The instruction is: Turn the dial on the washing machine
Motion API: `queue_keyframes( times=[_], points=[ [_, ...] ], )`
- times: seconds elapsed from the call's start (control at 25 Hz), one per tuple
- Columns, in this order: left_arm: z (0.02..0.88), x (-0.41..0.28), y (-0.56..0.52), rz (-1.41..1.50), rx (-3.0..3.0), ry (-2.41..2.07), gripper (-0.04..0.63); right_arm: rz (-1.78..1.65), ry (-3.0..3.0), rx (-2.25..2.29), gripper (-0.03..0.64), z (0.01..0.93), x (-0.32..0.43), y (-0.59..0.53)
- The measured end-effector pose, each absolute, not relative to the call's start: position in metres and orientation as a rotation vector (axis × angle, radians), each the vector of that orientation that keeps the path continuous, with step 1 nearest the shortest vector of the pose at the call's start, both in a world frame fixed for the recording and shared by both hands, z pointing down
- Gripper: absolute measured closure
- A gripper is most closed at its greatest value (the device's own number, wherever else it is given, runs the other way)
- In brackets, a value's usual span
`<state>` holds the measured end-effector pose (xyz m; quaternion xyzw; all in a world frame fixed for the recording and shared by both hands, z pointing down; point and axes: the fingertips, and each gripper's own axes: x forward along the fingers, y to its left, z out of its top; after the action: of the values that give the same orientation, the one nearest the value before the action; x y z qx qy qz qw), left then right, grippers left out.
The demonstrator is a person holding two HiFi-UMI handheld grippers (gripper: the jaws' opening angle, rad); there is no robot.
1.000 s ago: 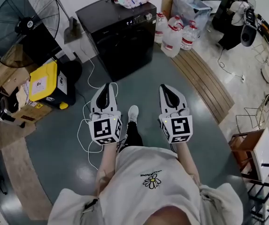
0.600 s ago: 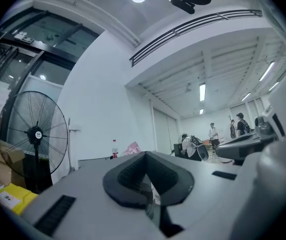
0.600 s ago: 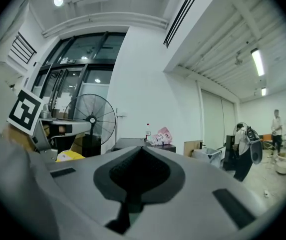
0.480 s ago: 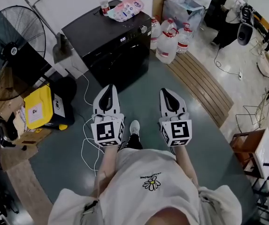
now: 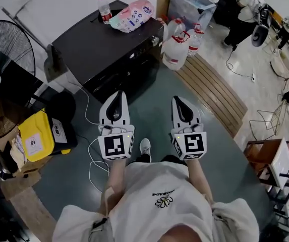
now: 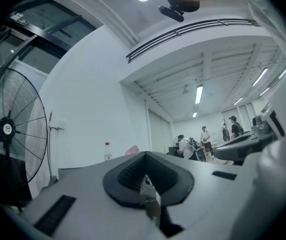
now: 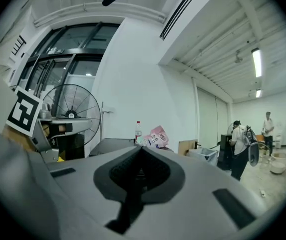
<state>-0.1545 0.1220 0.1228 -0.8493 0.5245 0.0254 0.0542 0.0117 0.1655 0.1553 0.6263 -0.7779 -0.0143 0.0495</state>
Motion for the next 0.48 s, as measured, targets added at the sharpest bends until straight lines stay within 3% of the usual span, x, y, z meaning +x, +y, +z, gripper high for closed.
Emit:
queue_keyframes(
  times=[0.48],
  points=[
    [0.133,-0.136,0.083,0.07,-2.631,1.635,0.596,-0.01,-2.39,1.822,0.614,0.168,0.006,0.116]
  ],
)
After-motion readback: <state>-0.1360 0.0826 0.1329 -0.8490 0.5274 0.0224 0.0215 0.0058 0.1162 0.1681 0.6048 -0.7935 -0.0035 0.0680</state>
